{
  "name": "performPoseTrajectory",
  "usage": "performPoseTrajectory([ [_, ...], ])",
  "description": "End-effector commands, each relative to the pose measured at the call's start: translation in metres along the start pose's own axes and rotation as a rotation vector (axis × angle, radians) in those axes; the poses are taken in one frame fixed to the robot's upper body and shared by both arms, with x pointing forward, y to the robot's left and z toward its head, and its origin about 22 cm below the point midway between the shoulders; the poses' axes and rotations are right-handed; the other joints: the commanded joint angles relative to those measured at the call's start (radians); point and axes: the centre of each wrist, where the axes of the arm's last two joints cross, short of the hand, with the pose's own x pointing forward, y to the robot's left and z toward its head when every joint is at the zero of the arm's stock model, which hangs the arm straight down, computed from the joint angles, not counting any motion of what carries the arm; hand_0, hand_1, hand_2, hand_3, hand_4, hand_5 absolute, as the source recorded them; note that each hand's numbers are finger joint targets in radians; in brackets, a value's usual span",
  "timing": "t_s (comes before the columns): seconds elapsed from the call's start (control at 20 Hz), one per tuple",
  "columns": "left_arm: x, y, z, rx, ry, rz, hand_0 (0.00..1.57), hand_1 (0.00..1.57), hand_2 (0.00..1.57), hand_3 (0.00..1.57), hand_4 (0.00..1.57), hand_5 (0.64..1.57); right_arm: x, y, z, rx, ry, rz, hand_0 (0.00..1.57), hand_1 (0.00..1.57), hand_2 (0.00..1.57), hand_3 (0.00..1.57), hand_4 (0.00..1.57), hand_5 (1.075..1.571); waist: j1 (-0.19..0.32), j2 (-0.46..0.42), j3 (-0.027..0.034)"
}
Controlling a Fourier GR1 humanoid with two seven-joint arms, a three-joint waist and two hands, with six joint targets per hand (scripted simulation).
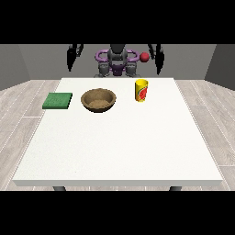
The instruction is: Pick the cup and pour the ball into the bowl, then pick the bowl and place it on the pad
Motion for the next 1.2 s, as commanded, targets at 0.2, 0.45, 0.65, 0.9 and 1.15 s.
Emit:
performPoseTrajectory([
  [0.2, 0.033, 0.011, -0.003, 0.000, -0.034, -0.052, 0.00, 0.00, 0.00, 0.00, 0.00, 1.562, 0.034, -0.010, -0.005, 0.016, -0.050, 0.023, 0.00, 0.00, 0.00, 0.00, 0.58, 1.570, 0.011, -0.255, 0.0297],
  [0.45, 0.020, -0.008, 0.028, 0.073, 0.163, 0.163, 0.00, 0.00, 0.00, 0.00, 0.00, 1.561, 0.022, 0.019, 0.043, 0.093, 0.172, -0.250, 0.00, 0.00, 0.00, 0.00, 0.52, 1.570, -0.053, -0.455, 0.0322],
  [0.65, 0.053, -0.028, 0.043, 0.036, 0.120, 0.163, 0.00, 0.00, 0.00, 0.00, 0.00, 1.551, 0.038, 0.003, 0.056, 0.019, 0.152, -0.259, 0.00, 0.00, 0.00, 0.00, 0.53, 1.569, 0.003, -0.400, 0.0328],
  [0.9, 0.048, -0.042, 0.057, 0.048, 0.008, 0.133, 0.00, 0.00, 0.00, 0.00, 0.00, 1.549, 0.070, 0.011, 0.069, 0.063, 0.018, -0.267, 0.00, 0.00, 0.00, 0.00, 0.49, 1.570, -0.039, -0.281, 0.0322],
  [1.15, 0.050, -0.039, 0.028, 0.048, -0.163, 0.096, 0.00, 0.00, 0.00, 0.00, 0.00, 1.537, 0.039, -0.001, 0.057, 0.058, -0.127, -0.272, 0.00, 0.00, 0.00, 0.00, 0.43, 1.571, -0.044, -0.095, 0.0327],
])
